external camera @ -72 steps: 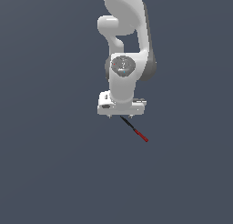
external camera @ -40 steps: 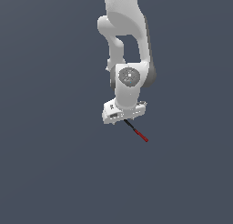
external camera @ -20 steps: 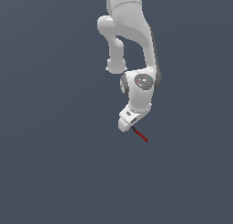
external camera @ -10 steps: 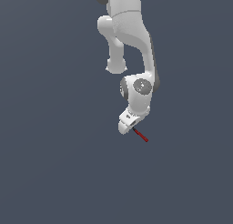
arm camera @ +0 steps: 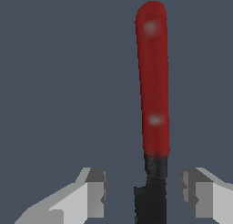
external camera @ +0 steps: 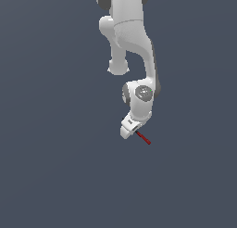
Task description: Pick up the object and move it to a goal position.
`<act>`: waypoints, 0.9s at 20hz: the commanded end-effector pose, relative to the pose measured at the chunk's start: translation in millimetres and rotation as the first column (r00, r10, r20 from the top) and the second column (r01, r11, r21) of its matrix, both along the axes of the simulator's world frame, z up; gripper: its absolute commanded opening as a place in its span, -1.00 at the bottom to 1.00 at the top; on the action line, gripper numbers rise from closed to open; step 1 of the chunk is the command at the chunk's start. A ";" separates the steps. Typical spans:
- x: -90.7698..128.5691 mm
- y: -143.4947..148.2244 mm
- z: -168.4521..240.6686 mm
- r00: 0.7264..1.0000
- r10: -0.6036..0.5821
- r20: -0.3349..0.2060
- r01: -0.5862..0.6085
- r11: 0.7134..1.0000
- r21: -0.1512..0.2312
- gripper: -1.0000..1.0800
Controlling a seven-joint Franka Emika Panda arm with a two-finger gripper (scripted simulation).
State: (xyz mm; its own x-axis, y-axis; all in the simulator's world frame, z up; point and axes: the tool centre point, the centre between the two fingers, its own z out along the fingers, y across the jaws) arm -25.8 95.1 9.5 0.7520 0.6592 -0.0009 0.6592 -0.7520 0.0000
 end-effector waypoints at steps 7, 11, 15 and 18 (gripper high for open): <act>0.6 0.1 -1.6 1.000 0.000 0.001 0.000 1.000 0.000 -1.00; 1.1 2.7 0.2 1.000 0.003 0.002 -0.003 1.000 0.001 -1.00; 6.6 4.9 2.1 1.000 0.003 0.002 -0.003 1.000 0.001 -1.00; 14.1 7.7 4.6 1.000 0.003 0.002 -0.003 1.000 0.002 -1.00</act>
